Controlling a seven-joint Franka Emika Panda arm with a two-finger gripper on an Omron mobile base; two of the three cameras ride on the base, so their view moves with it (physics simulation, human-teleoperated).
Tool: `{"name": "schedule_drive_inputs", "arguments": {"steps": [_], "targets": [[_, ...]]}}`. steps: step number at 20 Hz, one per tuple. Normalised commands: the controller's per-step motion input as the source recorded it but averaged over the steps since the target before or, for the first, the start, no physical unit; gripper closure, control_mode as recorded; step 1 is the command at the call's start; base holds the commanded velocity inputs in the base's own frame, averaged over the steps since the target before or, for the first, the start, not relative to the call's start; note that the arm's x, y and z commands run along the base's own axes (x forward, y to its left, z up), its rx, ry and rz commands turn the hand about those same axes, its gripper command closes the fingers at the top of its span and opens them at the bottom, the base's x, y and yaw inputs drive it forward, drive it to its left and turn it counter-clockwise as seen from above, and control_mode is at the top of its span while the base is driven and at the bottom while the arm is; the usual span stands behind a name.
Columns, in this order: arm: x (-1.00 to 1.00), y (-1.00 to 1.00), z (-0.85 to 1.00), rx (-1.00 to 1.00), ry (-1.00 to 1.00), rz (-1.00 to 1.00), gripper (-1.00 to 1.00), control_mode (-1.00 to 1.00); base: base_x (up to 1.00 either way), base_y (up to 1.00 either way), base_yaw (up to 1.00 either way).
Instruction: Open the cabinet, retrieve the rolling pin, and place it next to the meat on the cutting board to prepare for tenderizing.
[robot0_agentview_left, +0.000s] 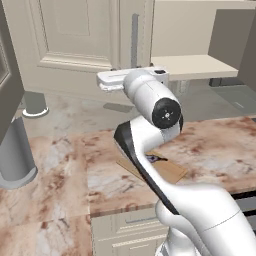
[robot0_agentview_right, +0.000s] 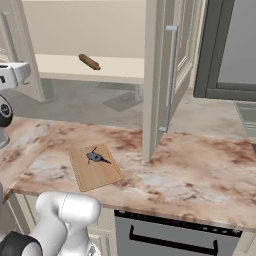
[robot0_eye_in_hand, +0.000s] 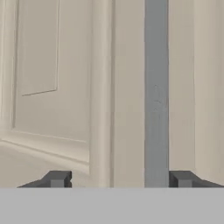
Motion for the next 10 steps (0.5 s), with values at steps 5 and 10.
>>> {"name": "schedule_drive_inputs", "arguments": {"steps": [5,10], "targets": [[-0.50,0.00,-0.01,0.07,0.00,0.05,-1.00,-1.00,0.00,0.00,0.00],[-0.80,-0.03,-0.01,0.10,0.00,0.02,-1.00,-1.00,0.00,0.00,0.00]]}}
